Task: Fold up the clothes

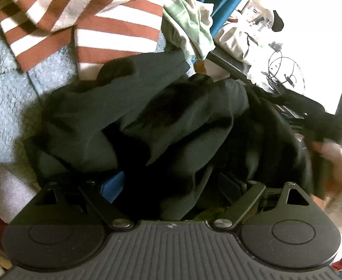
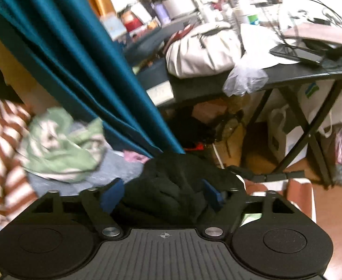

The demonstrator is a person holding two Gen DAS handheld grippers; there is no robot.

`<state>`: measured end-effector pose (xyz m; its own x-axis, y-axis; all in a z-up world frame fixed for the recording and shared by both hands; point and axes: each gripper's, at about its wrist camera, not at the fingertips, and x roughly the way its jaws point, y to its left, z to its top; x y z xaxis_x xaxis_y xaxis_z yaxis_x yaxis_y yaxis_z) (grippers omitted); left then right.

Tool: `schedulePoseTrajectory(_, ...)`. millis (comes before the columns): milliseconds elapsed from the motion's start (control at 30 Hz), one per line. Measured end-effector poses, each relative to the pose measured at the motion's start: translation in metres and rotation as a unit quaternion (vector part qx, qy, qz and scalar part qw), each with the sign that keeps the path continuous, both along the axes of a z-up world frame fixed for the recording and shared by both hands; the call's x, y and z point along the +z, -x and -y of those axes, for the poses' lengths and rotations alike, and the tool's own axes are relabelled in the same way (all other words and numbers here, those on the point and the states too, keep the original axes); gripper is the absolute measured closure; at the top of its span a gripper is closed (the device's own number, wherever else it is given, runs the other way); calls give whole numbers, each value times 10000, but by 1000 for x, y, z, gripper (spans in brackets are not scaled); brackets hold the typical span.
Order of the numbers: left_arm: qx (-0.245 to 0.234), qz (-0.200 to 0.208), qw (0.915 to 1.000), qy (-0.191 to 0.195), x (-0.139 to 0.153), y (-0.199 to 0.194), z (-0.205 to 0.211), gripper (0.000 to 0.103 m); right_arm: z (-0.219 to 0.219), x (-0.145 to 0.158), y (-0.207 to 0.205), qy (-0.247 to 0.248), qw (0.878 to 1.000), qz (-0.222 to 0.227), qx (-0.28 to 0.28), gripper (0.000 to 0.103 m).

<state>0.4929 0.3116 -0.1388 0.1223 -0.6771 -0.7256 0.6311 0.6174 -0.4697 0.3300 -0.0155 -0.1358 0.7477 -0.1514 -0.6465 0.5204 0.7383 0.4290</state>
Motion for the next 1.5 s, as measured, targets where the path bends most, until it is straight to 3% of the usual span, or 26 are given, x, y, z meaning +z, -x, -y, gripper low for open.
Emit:
schedulePoseTrajectory(100,2,-21,10000,30,1,0,-2,14,-6,5,29,-295,9995,110,72,7)
schedulePoseTrajectory(267,-20,-64,10000,-21,-2,0,4,14,-16,15,77,-786,9963,294,193,4)
schedulePoseTrajectory(500,-134,-75,9999,-78,-3,1,3,14,-65,-26,82,-1340,9884,-339,632,1)
schedulePoseTrajectory(633,-130,-90,9998,-99,-3,0,10,14,-85,-46,60,-1037,9867,-970,794,1)
schedulePoseTrajectory(767,-174,-94,9998,-93,-2,0,10,14,-105,-51,42,-386,9842,-1358,1066,1)
schedulePoseTrajectory(800,-185,-99,9997,-88,-2,0,11,14,-112,-50,38,-149,9820,-1441,1212,13)
schedulePoseTrajectory(833,-193,-108,9997,-82,-3,0,11,14,-115,-47,37,-130,9807,-1442,1312,40)
schedulePoseTrajectory(867,-202,-118,9997,-76,-3,-1,11,14,-118,-45,37,-112,9794,-1442,1412,54)
schedulePoseTrajectory(900,-209,-128,9997,-68,-4,-1,10,14,-121,-42,36,-94,9779,-1442,1512,78)
schedulePoseTrajectory(1000,-233,-135,9996,-23,-4,-1,8,14,-115,-21,49,-378,9850,-965,1383,86)
schedulePoseTrajectory(1133,-200,-152,9997,78,-4,-4,4,14,-100,35,54,-213,9917,144,1256,88)
schedulePoseTrajectory(1333,-147,-155,9997,144,-2,-4,-1,14,-74,112,54,149,9792,1736,1041,88)
schedulePoseTrajectory(1433,-132,-147,9997,121,-2,-3,-1,14,-51,124,22,547,9730,2024,962,88)
schedulePoseTrajectory(1500,-125,-141,9998,97,-2,-2,0,14,-37,111,-8,683,9772,1748,994,88)
